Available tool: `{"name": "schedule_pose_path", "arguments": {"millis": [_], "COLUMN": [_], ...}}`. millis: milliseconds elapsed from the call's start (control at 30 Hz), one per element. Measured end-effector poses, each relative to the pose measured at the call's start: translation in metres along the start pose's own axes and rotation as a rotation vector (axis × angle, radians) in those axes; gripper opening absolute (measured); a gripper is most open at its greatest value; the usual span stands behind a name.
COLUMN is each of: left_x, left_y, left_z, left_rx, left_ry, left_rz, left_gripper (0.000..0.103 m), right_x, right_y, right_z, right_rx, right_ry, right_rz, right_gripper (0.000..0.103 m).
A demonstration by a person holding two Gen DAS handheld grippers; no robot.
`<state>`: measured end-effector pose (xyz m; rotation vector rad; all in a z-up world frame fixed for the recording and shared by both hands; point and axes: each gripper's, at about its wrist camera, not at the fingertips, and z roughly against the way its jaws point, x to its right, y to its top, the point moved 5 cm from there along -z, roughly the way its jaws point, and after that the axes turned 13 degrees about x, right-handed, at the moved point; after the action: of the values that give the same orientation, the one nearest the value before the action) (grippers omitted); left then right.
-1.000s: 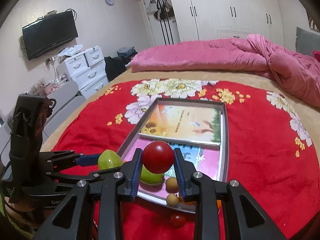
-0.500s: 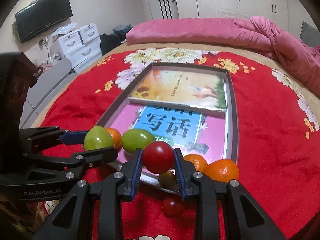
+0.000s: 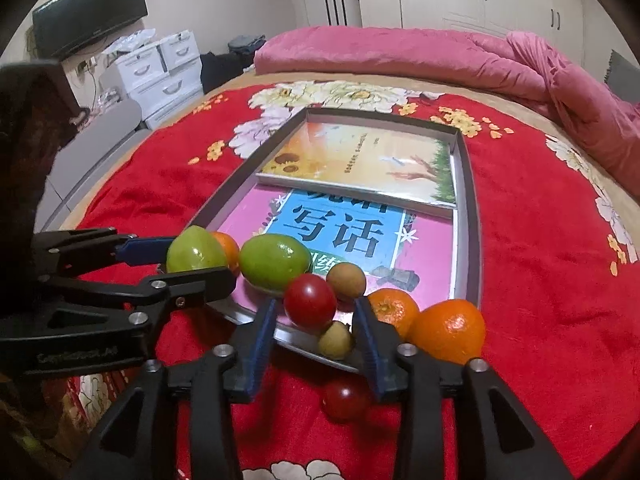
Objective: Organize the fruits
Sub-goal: 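Lower the green fruit with the left gripper while the right lowers the tomato, open both, then move both grippers toward the remaining cherry tomatoes in front of the tray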
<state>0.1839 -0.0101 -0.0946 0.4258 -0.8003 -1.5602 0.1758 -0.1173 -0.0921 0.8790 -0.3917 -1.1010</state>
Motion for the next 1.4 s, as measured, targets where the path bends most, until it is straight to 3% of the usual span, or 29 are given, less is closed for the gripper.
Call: {"name": "schedule_pose_path", "arguments": {"millis": [800, 900, 1400], "left_x": [0.002, 0.004, 0.000], "left_y": [0.015, 0.016, 0.009], "left_z": [0.032, 0.039, 0.060], "left_rx": [0.067, 0.074, 0.076], "left_ry": [-0.013, -0.015, -0.017], "left_rz": [-0.001, -0.003, 0.014], "left_gripper": [0.066, 0.075, 0.076], "right_x": [0.013, 0.014, 0.014], "right_y": [0.020, 0.020, 0.009], "right_z": [0.048, 0.051, 0.063], "right_rx": [0.106, 0.110, 0.103], "right_ry": [-0.025, -0.028, -0.026], "right_rz": [-0.094, -0.099, -0.094], "right_gripper": [0.064, 0.065, 0.071]}}
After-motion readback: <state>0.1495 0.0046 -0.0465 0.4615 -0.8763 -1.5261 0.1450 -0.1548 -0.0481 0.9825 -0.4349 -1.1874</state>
